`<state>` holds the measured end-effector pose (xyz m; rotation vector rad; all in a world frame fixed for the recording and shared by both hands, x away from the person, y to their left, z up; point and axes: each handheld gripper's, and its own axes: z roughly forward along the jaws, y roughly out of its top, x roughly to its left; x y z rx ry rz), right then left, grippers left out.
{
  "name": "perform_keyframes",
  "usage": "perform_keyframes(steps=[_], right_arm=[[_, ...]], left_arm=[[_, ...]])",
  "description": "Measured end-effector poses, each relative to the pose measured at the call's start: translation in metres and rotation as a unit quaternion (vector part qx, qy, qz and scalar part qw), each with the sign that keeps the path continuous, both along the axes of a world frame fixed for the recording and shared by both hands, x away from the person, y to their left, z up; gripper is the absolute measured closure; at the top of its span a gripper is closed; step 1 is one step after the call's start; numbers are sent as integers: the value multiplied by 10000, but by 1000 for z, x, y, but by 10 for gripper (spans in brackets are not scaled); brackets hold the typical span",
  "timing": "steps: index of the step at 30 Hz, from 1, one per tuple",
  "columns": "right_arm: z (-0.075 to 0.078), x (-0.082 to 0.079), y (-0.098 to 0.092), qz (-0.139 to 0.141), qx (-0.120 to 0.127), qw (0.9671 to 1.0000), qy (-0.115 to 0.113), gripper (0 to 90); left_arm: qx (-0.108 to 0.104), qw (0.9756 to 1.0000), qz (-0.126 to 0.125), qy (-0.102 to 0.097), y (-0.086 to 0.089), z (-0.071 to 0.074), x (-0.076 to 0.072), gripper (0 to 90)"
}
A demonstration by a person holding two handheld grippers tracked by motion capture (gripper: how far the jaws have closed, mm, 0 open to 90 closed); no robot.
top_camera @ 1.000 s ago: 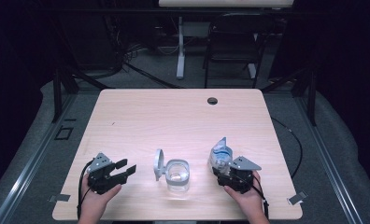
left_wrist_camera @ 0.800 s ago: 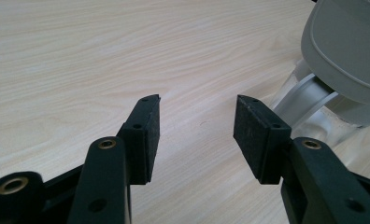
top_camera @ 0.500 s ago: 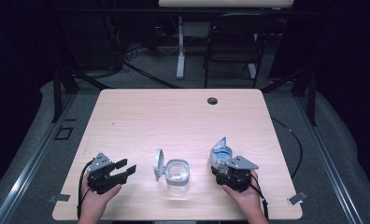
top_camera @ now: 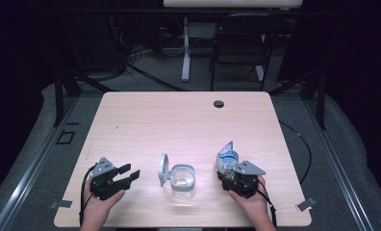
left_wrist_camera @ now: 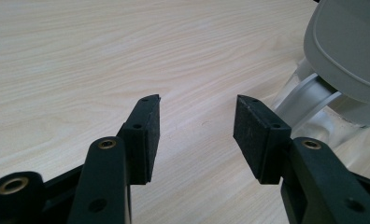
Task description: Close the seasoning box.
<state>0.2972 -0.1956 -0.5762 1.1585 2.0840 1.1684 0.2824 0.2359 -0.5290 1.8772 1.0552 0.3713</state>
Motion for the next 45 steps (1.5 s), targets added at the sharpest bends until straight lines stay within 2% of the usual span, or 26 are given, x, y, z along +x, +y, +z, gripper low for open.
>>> perform_keyframes(steps=[3, 5, 30, 45], right_arm=[[-2, 0, 1, -5, -6, 10000, -11, 369], [-3, 0, 1, -4, -118, 9999, 9, 366], [-9, 6, 5, -115, -51, 9999, 34, 377], [-10, 7, 6, -115, -105, 9999, 47, 389]], left_arm=[[6, 10000, -6, -15, 0, 0, 0, 514], [1, 10000, -1, -19, 0, 0, 0, 514], [5, 10000, 13, -17, 1, -1, 1, 516], [53, 10000, -13, 11, 1, -1, 1, 517]])
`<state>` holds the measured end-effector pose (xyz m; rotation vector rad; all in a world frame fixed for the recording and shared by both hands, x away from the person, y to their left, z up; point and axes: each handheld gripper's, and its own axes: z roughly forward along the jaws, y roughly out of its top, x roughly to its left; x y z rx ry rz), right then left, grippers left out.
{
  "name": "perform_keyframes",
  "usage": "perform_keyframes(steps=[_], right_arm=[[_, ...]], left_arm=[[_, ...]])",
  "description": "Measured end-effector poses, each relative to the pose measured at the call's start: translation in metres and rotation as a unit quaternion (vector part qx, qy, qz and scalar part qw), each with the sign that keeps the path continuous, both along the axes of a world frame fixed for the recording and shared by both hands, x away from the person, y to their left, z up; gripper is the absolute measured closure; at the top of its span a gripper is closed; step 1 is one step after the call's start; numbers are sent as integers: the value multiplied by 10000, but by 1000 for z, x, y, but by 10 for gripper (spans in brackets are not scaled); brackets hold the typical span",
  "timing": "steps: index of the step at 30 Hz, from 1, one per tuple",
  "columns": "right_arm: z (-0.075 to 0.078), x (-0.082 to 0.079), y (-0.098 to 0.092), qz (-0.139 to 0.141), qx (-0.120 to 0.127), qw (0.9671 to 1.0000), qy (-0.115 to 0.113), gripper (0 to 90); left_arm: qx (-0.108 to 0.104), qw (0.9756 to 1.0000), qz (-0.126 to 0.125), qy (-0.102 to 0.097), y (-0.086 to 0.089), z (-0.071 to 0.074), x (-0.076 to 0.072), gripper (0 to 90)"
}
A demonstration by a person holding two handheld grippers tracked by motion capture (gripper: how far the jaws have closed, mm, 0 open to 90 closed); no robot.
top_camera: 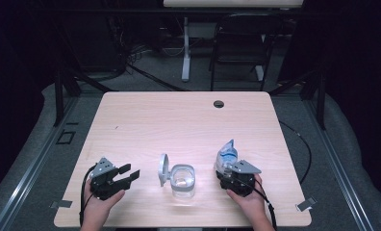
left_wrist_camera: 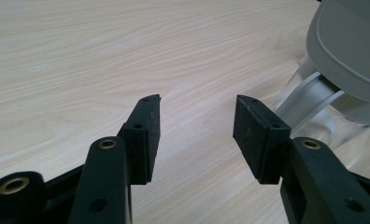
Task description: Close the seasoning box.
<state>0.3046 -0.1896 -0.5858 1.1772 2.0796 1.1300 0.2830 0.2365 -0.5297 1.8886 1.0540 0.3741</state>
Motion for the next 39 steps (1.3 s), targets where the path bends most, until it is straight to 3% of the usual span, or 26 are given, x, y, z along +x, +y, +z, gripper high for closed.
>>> perform_keyframes(steps=[17, 39], right_arm=[[1, -1, 3, -49, -288, 9996, 17, 389], [0, -1, 5, 55, -294, 9995, -68, 410]], left_arm=[[-58, 10000, 37, -46, 0, 1, 0, 517], [-58, 10000, 26, -37, 1, 0, 0, 517]])
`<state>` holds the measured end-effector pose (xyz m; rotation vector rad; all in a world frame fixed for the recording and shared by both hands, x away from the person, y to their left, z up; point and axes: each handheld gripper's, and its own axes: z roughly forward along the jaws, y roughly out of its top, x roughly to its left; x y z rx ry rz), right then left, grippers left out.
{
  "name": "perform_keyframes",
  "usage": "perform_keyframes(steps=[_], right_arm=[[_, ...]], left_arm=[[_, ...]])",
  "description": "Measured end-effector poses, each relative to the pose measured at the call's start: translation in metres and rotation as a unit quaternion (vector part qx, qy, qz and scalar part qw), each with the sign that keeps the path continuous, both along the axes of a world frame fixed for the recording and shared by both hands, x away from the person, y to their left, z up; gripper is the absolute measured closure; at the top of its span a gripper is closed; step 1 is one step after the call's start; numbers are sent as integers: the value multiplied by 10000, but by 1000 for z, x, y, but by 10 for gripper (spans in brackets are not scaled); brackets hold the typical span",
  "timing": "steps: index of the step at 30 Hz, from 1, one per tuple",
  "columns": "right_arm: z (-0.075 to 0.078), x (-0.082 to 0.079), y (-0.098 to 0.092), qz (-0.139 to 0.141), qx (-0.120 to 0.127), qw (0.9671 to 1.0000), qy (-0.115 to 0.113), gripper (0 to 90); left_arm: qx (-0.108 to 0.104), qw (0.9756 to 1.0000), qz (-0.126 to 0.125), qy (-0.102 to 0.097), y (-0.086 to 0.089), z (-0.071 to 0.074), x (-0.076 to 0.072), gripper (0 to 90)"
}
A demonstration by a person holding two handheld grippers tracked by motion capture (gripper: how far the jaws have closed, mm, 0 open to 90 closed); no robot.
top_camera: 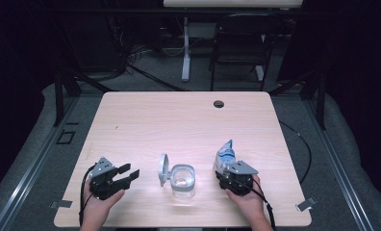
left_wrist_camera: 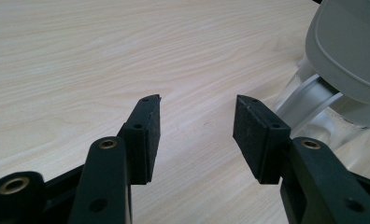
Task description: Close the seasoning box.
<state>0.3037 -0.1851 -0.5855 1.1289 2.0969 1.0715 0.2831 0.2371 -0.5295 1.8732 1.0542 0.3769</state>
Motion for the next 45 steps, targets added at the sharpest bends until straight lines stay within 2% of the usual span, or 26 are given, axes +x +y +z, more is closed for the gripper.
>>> perform_keyframes(steps=[7, 22, 33, 35, 39, 45], right_arm=[[0, -1, 1, -58, 50, 10000, -18, 414], [1, -3, 2, -63, -32, 10000, -36, 427], [4, -6, 2, -4, -197, 9998, -51, 429], [4, -7, 2, -12, -147, 9998, -103, 428], [8, -8, 3, 10, -212, 9996, -197, 428], [18, -10, 5, 67, -415, 9983, -411, 428]], left_arm=[[10, 10000, -3, -5, 1, 0, 0, 519], [-3, 10000, 21, -18, 1, 0, 0, 520], [4, 10000, 43, -5, 1, 0, 0, 520], [5, 10000, 46, -3, 1, 0, 0, 520], [6, 10000, 49, -5, 1, 0, 0, 520], [6, 10000, 51, -7, 1, 0, 0, 520]])
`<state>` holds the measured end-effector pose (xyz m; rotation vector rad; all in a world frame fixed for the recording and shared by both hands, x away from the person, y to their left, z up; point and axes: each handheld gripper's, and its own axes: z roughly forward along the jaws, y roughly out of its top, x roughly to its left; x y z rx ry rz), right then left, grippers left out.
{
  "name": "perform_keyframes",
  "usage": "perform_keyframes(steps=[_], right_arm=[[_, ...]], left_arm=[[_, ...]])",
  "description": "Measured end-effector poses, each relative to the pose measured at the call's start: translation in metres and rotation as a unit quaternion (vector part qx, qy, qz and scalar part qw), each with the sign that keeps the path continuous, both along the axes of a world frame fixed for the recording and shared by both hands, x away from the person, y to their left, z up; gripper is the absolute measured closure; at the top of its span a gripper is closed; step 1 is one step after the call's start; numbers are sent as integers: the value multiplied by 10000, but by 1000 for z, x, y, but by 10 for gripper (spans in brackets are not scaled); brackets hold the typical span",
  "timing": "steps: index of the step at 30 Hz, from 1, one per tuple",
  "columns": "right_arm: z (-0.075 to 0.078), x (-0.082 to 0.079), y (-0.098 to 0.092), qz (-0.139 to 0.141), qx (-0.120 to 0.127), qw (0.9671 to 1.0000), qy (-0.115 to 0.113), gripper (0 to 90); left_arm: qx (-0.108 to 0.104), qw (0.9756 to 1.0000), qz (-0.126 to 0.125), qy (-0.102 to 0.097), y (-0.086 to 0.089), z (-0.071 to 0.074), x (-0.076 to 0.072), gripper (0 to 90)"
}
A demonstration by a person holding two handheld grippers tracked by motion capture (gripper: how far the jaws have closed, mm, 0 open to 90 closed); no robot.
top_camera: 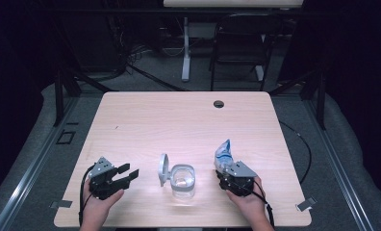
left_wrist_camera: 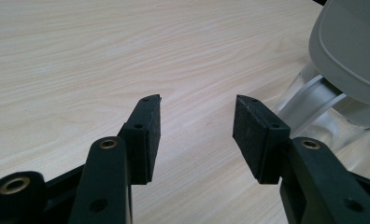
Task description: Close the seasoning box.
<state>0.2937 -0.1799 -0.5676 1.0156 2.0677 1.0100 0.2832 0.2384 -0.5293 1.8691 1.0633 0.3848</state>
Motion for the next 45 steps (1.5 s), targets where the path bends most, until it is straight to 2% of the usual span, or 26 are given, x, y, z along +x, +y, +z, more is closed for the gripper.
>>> perform_keyframes(steps=[11, 15, 33, 40, 45], right_arm=[[14, -2, 4, 69, -186, 9995, -237, 428], [17, -2, 4, 58, -177, 9994, -295, 428], [32, -6, 8, 143, -414, 9979, -487, 428], [39, -8, 13, 257, -697, 9954, -605, 428], [41, -10, 17, 293, -809, 9938, -707, 428]], left_arm=[[-11, 10000, 1, -9, 0, 1, 0, 520], [-8, 10000, -10, -29, 0, 1, 0, 520], [-11, 10000, -6, -51, 0, 3, -1, 520], [-13, 10000, -1, -47, 0, 3, -1, 518], [-39, 10000, 17, -50, 0, 3, -2, 518]])
